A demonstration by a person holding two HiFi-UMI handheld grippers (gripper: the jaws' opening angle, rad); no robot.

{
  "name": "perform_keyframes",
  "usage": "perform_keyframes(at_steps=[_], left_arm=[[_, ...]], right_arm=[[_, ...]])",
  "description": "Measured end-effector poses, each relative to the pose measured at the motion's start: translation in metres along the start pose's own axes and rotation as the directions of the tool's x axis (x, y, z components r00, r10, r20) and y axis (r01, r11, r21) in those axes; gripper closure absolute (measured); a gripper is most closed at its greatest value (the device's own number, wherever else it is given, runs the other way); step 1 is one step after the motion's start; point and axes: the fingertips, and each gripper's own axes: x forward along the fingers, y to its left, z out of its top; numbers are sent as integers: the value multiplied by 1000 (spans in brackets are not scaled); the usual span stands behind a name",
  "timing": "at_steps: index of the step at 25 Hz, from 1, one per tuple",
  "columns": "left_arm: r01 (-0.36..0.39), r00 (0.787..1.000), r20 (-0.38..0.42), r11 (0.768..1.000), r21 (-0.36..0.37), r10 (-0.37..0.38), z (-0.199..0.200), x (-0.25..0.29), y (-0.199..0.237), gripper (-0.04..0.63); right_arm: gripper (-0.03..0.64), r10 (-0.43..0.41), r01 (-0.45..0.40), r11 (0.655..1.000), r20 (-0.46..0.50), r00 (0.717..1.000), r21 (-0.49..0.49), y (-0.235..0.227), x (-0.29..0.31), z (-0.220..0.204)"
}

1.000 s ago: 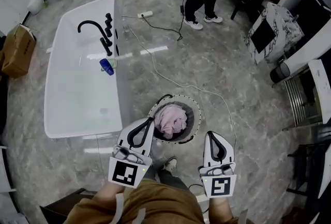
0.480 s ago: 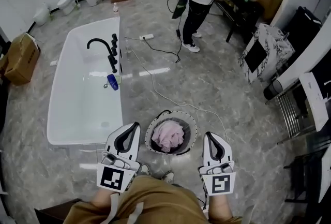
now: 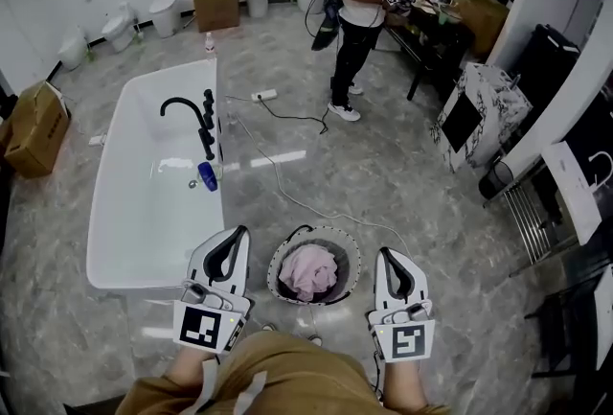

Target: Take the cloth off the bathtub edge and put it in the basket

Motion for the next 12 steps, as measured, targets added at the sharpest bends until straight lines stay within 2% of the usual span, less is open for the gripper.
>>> perform_keyframes(at_steps=[12], left_arm=[[-8, 1000, -17, 1000, -14, 8, 1, -1, 33, 588]], right_arm=[[611, 24, -24, 1000, -4, 1000, 2, 17, 32, 16]])
